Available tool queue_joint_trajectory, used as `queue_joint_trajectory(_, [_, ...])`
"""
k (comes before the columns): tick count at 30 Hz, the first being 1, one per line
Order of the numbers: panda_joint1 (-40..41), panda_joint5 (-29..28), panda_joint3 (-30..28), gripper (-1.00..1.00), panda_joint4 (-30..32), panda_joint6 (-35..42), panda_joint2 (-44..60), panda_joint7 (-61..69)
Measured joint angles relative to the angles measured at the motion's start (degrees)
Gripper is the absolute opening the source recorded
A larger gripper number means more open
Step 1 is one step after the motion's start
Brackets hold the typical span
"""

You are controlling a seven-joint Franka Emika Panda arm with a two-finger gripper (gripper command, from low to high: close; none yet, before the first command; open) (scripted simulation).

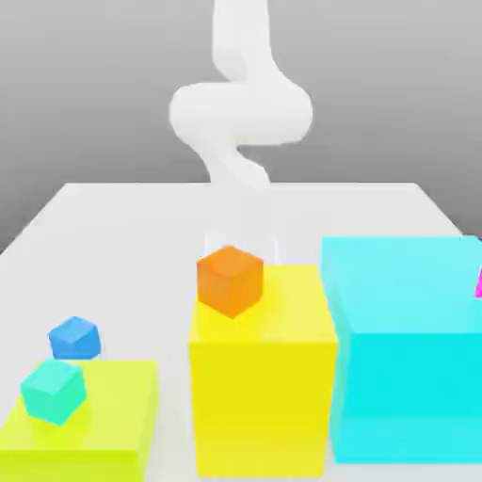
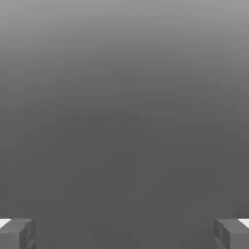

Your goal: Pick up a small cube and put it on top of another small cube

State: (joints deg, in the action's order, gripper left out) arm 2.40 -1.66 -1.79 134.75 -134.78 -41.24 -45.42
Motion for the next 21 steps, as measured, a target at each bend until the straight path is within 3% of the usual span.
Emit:
queue_joint_trajectory(13, [13.2, -5.1, -15.1, 0.00, 16.9, -17.8, 27.5, 5.8])
queue_joint_trajectory(17, [16.3, -2.2, -20.1, 0.00, 22.0, -23.2, 36.0, 10.7])
queue_joint_trajectory(21, [20.0, 7.0, -20.4, 0.00, 25.1, -29.0, 44.9, 19.3])
